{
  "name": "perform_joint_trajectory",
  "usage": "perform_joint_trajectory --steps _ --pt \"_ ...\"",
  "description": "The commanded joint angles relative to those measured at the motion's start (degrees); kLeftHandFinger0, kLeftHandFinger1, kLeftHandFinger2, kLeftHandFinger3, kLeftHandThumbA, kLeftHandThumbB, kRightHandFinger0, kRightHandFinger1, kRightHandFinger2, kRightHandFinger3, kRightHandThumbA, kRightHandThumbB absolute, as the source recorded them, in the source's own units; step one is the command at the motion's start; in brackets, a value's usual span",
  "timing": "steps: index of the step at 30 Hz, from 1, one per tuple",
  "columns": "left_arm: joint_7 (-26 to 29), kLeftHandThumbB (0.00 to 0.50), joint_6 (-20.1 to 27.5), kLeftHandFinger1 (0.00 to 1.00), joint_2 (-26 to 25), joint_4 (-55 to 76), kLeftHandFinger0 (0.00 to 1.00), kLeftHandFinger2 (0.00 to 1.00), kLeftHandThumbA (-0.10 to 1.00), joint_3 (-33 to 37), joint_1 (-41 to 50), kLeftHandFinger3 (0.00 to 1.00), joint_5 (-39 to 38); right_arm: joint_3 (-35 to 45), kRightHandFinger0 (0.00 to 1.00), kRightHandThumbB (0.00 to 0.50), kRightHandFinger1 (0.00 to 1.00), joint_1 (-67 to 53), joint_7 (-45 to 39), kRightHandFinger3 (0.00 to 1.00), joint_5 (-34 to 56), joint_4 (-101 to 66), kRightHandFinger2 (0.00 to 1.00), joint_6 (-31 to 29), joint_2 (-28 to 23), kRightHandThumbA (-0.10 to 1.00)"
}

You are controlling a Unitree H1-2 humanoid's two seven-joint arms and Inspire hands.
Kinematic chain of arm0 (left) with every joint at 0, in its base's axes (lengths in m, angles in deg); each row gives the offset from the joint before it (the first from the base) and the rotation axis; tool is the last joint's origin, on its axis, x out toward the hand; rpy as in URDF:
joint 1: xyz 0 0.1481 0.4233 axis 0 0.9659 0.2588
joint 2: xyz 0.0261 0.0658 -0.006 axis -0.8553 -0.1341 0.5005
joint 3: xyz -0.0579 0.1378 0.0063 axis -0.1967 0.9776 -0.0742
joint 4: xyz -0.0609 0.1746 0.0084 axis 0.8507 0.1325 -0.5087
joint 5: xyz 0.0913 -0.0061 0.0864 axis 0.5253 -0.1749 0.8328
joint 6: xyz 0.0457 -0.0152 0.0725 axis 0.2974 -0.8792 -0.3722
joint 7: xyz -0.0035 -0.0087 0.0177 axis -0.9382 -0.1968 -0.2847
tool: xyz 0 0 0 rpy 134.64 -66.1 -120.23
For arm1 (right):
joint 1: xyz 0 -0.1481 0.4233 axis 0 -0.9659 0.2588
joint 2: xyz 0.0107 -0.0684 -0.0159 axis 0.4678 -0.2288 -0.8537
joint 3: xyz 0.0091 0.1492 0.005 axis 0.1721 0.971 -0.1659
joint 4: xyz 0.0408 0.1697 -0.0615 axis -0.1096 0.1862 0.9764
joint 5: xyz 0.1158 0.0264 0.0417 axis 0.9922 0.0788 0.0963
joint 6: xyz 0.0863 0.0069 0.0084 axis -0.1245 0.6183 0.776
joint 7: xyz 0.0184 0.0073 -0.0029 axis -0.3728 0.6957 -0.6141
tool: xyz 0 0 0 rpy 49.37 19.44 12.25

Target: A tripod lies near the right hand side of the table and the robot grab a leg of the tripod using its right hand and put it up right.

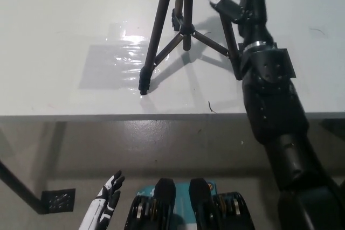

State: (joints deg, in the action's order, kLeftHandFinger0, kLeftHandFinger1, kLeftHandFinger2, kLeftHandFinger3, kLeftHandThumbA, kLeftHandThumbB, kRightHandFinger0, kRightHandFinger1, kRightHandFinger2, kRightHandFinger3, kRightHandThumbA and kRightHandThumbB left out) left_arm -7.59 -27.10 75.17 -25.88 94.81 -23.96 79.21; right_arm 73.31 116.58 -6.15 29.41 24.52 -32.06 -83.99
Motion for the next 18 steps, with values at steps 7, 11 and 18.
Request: perform_joint_trajectory --steps 7,11,18 --pt "-0.1 0.397 1.7 1.00 -1.1 2.6 1.00 1.00 1.00 -0.1 -0.2 1.00 1.1 -6.8 1.00 0.500 1.00 -13.4 -9.3 1.00 7.7 -79.9 1.00 15.2 -9.0 1.00" --pt "-0.2 0.407 2.2 1.00 -1.3 2.1 1.00 1.00 1.00 -0.1 -0.4 1.00 1.2 -11.2 1.00 0.500 1.00 -28.1 -10.3 1.00 3.3 -87.8 1.00 5.3 -6.1 0.71" --pt "-0.5 0.412 2.7 1.00 -1.3 1.5 1.00 1.00 1.00 0.0 -0.7 1.00 0.7 -17.0 1.00 0.364 1.00 -50.1 -12.5 1.00 -2.3 -92.3 1.00 -3.0 -5.1 0.78"
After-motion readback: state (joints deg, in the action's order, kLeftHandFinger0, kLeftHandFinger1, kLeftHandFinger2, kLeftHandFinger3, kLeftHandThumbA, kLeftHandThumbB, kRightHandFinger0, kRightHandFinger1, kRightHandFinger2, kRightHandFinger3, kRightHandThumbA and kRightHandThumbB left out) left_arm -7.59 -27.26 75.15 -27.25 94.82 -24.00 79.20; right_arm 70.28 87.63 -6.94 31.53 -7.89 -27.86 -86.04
